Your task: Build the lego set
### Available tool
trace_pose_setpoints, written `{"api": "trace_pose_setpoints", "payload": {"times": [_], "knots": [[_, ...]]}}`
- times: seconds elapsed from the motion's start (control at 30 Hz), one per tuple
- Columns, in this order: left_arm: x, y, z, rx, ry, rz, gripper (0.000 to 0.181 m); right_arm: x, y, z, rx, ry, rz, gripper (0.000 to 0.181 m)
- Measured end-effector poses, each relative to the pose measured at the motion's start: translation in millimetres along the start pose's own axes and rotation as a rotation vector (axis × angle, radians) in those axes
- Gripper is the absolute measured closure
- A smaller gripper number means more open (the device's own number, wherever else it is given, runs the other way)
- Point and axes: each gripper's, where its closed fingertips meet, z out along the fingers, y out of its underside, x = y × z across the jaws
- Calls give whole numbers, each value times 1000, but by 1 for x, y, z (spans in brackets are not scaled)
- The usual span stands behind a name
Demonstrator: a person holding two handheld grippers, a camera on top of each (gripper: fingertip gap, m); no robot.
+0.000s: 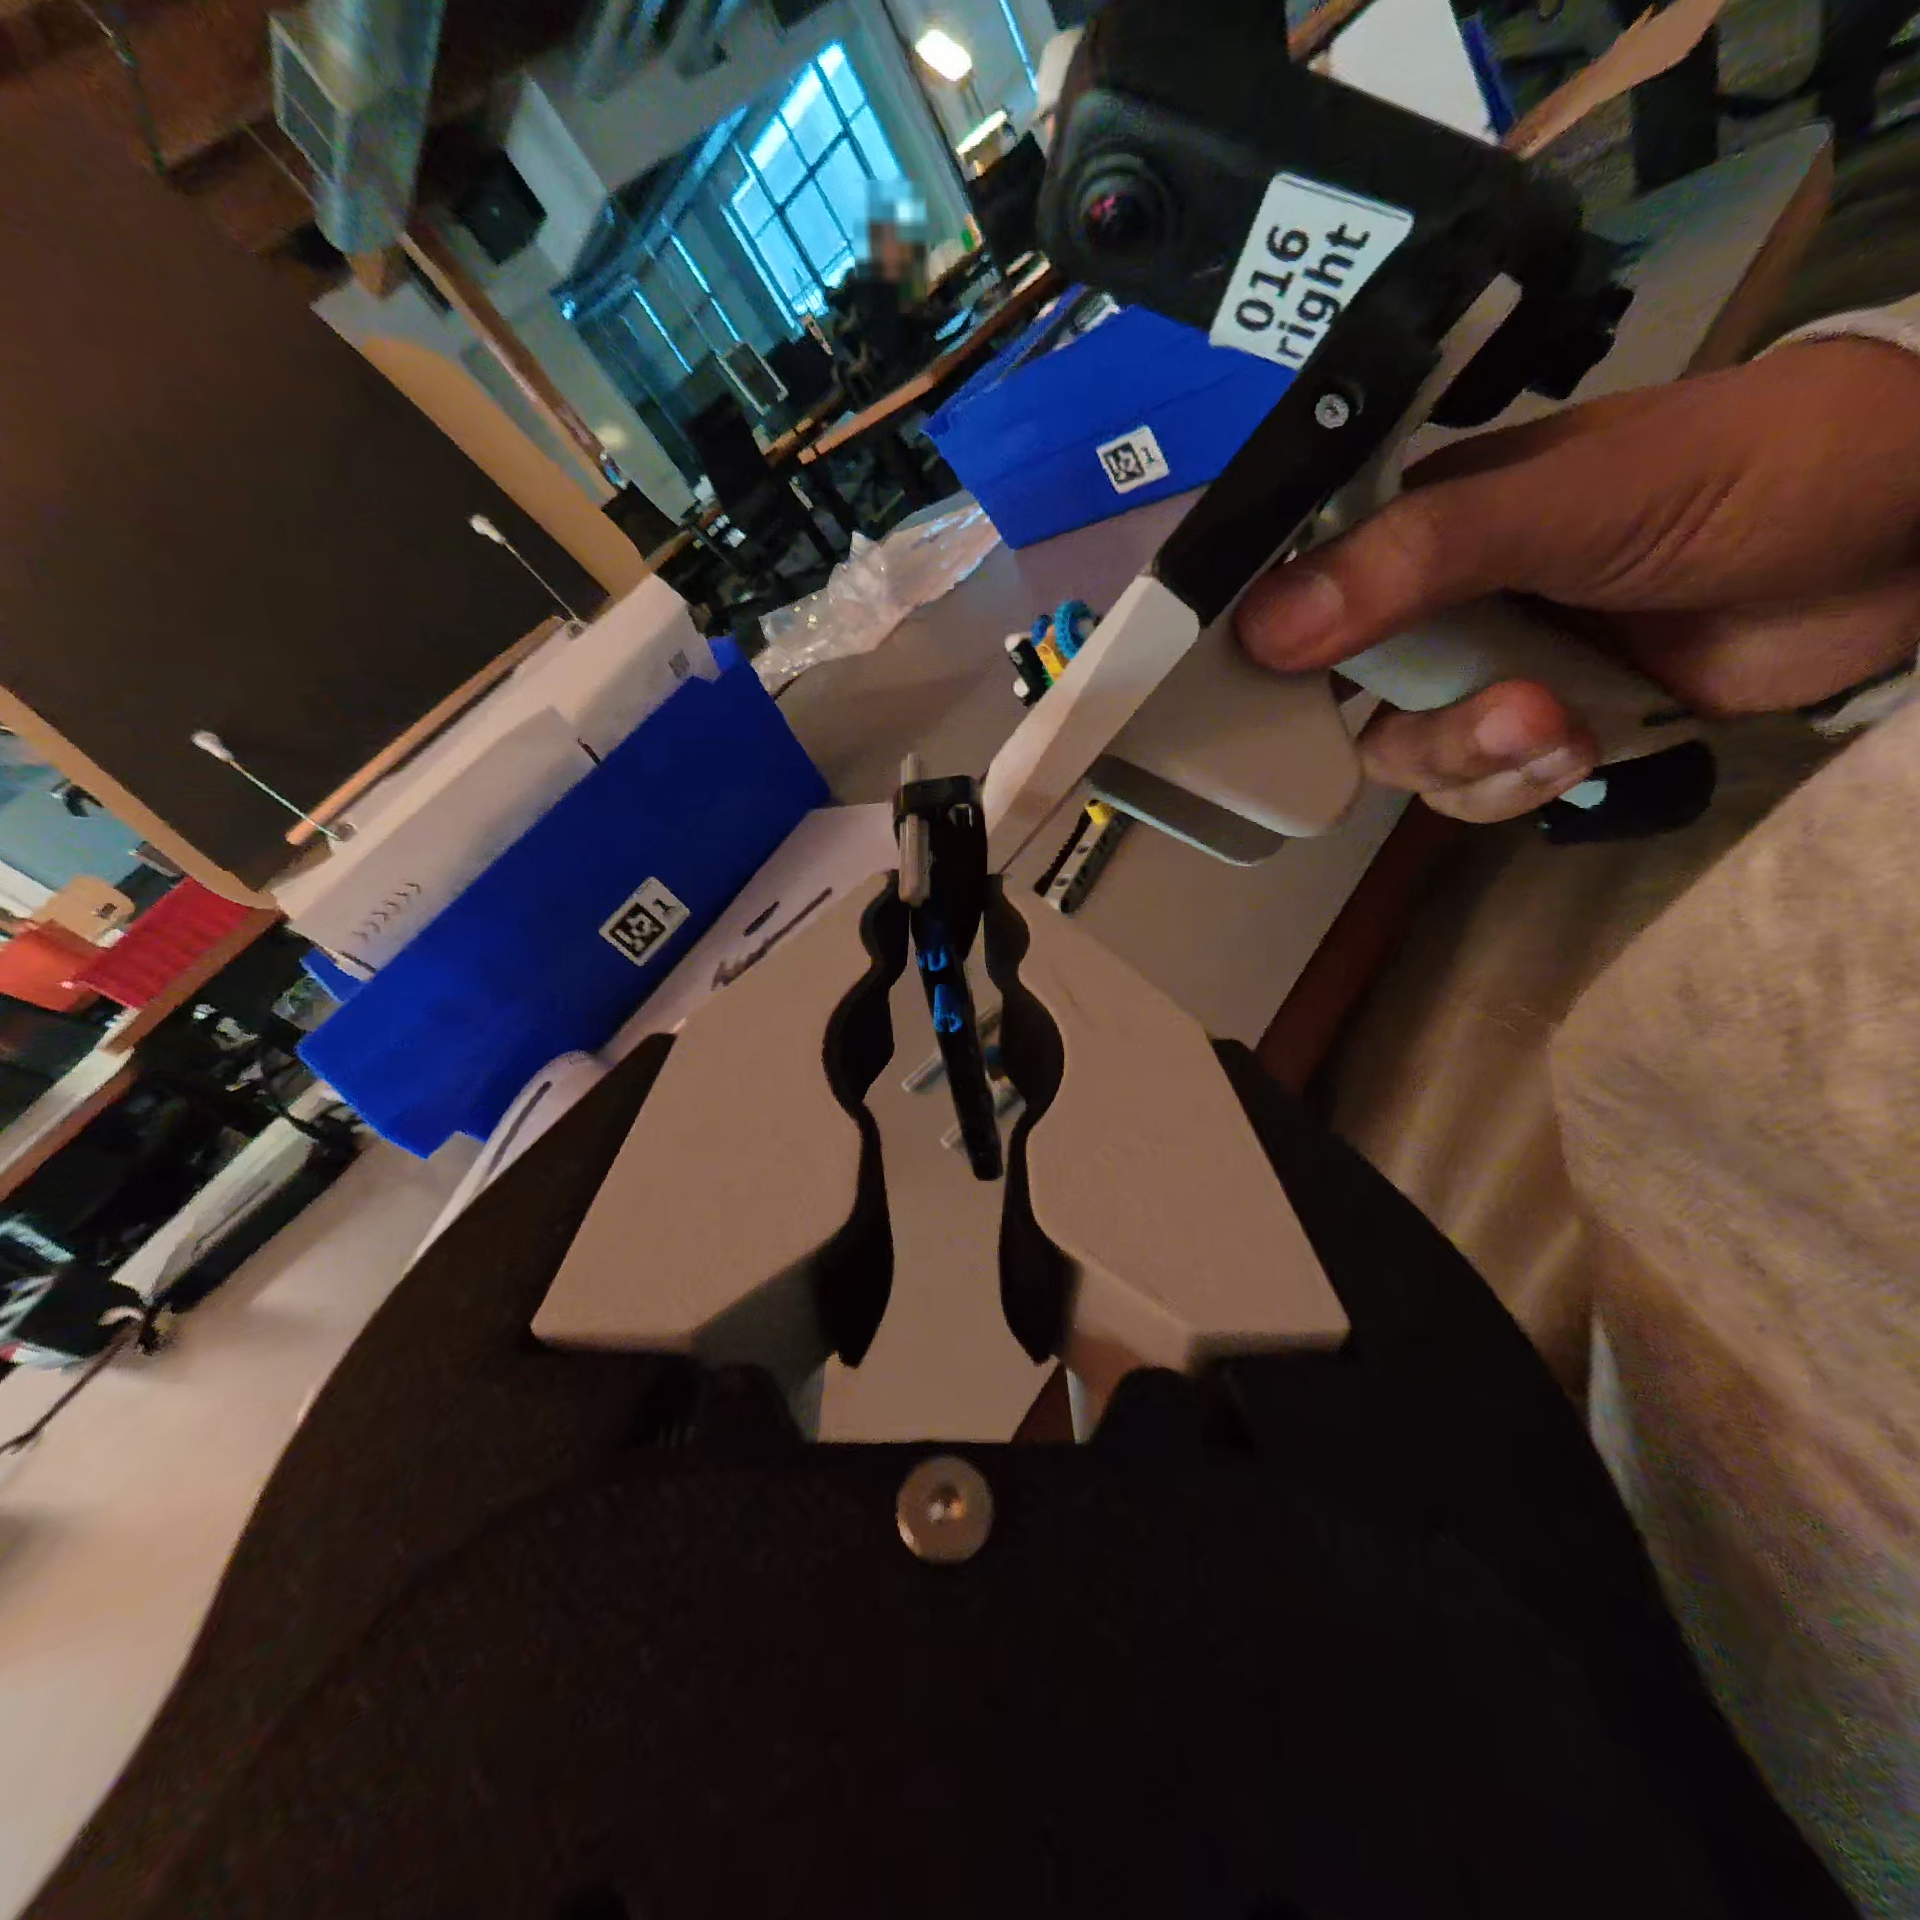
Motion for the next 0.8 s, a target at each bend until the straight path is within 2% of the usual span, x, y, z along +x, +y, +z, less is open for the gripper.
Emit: {"api": "trace_pose_setpoints", "payload": {"times": [0.03,0.53,0.63,0.8], "knots": [[0,1,1,-12,1,-9,171,-1,0,0,-3,-3,-2,181],[-22,16,1,-9,-10,-168,171,10,-15,-8,82,34,-19,179],[-35,13,4,24,-41,-214,171,11,-18,-9,78,73,-88,175],[-55,4,39,43,-19,-244,171,24,-34,-20,96,232,-322,175]]}}
